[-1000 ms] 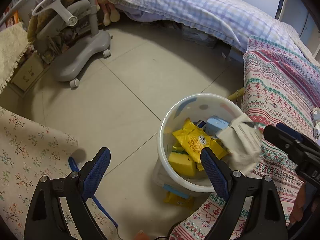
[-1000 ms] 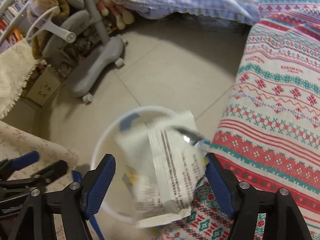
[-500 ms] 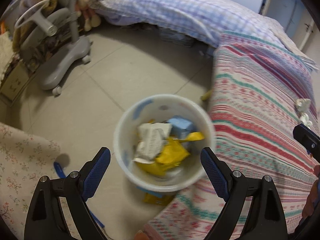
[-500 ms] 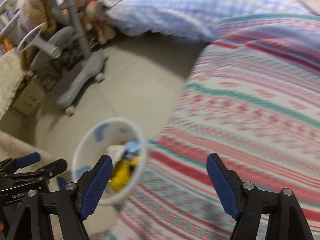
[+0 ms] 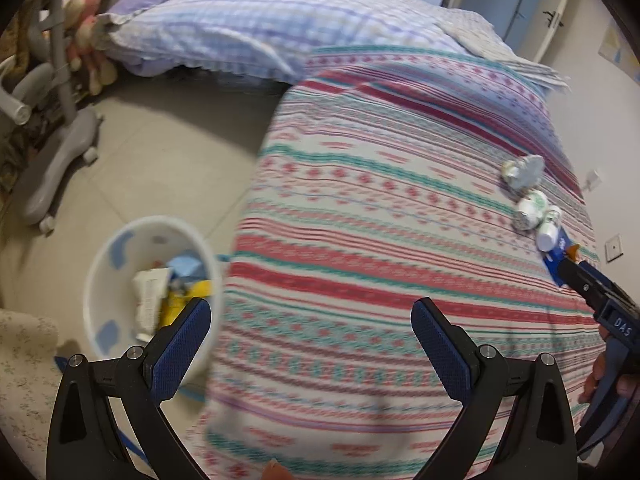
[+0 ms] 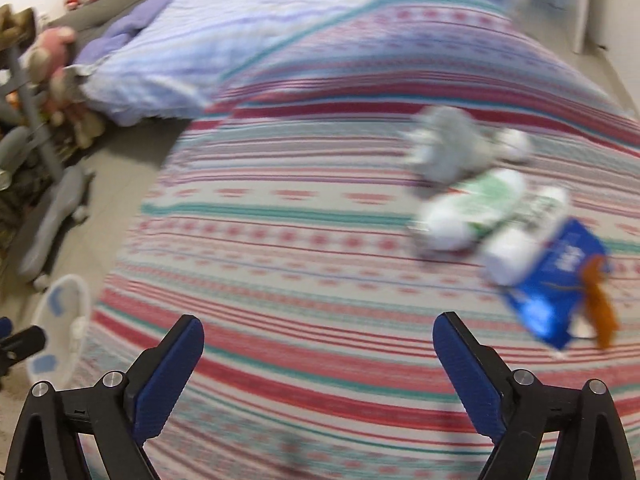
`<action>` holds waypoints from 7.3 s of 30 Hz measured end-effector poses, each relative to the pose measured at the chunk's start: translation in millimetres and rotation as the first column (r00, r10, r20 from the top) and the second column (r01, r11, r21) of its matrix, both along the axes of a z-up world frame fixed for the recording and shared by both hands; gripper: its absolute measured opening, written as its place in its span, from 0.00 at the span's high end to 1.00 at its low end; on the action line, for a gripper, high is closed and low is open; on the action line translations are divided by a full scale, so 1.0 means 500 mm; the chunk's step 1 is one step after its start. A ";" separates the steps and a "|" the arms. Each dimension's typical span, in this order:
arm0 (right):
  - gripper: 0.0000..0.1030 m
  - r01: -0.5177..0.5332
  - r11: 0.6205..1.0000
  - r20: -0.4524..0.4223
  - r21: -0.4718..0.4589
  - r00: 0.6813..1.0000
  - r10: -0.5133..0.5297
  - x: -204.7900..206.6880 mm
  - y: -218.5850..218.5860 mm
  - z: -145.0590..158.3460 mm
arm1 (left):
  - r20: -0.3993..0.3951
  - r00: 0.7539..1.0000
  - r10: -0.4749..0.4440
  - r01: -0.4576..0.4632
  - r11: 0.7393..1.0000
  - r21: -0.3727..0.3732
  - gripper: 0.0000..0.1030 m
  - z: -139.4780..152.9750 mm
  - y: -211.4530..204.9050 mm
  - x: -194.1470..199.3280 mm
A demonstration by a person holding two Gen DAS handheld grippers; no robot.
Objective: Collect trash
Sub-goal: 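Move both grippers back over the bed toward the bottles and box, then grasp the orange peel with the right gripper while the left gripper grasps a white AD bottle, then carry the bottle and orange peel to the wastebasket and release both, then move both grippers back over the bed toward the blue box and bottle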
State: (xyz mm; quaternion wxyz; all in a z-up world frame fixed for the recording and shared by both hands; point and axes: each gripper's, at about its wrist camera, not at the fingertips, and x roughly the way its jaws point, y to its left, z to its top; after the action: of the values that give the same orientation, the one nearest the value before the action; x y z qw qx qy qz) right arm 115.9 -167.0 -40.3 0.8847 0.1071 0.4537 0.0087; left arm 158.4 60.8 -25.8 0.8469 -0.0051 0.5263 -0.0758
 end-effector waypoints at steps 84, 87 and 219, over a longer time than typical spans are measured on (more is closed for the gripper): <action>0.86 0.262 0.951 -0.147 0.161 0.960 -0.240 -0.140 -0.397 -0.010 | 0.010 0.916 -0.400 0.401 0.916 -0.021 0.72 0.018 -0.429 0.003; 0.86 0.239 0.957 -0.133 0.163 0.967 -0.219 -0.143 -0.368 0.007 | 0.030 0.924 -0.382 0.383 0.924 -0.025 0.72 0.032 -0.383 -0.029; 0.32 0.192 0.981 -0.128 -0.008 0.973 -0.191 -0.012 -0.149 -0.049 | -0.063 0.998 0.014 -0.008 0.995 0.099 0.10 -0.043 0.070 0.002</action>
State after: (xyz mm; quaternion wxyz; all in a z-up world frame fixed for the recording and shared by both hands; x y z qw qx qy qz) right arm 109.7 -241.5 -64.9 0.8501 0.1525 0.4973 -0.0827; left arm 159.4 96.0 -47.2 0.8294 0.0316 0.5560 -0.0446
